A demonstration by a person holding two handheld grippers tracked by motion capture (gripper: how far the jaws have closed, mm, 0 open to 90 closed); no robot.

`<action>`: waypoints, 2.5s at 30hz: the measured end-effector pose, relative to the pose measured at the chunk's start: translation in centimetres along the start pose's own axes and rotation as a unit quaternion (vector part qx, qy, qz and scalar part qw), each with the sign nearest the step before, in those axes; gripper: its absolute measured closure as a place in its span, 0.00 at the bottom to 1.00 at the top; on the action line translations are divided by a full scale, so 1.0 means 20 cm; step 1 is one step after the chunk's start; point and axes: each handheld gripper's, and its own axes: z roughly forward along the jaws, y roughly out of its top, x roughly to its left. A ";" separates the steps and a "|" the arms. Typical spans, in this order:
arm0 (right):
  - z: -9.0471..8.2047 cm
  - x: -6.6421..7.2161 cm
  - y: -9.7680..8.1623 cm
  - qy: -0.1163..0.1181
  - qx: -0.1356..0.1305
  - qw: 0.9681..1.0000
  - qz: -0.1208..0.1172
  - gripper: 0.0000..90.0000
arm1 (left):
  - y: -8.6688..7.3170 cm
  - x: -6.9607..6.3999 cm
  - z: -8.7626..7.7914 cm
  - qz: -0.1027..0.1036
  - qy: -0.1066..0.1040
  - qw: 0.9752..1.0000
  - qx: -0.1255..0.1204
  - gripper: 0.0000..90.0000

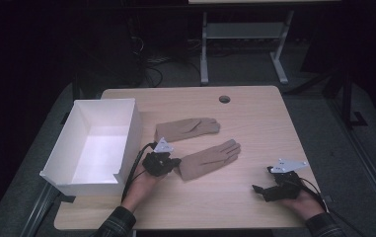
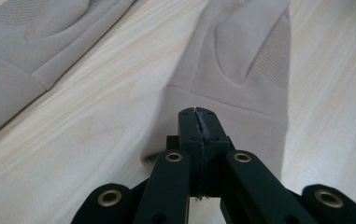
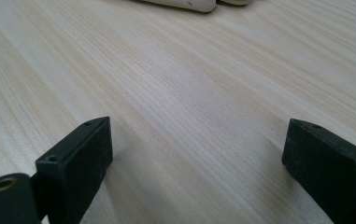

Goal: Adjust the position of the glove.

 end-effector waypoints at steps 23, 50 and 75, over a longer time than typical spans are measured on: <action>0.00 0.00 0.00 0.000 0.000 1.000 0.000 0.09 | 0.04 0.09 0.14 -0.002 0.017 1.000 0.024 1.00; 0.00 0.00 0.00 0.000 0.000 1.000 0.000 0.09 | 0.03 -0.14 0.14 0.043 -0.075 0.995 0.057 1.00; 0.00 0.00 0.00 -0.001 0.000 1.000 0.000 0.09 | 0.06 -0.36 0.17 0.078 -0.121 0.988 0.055 0.93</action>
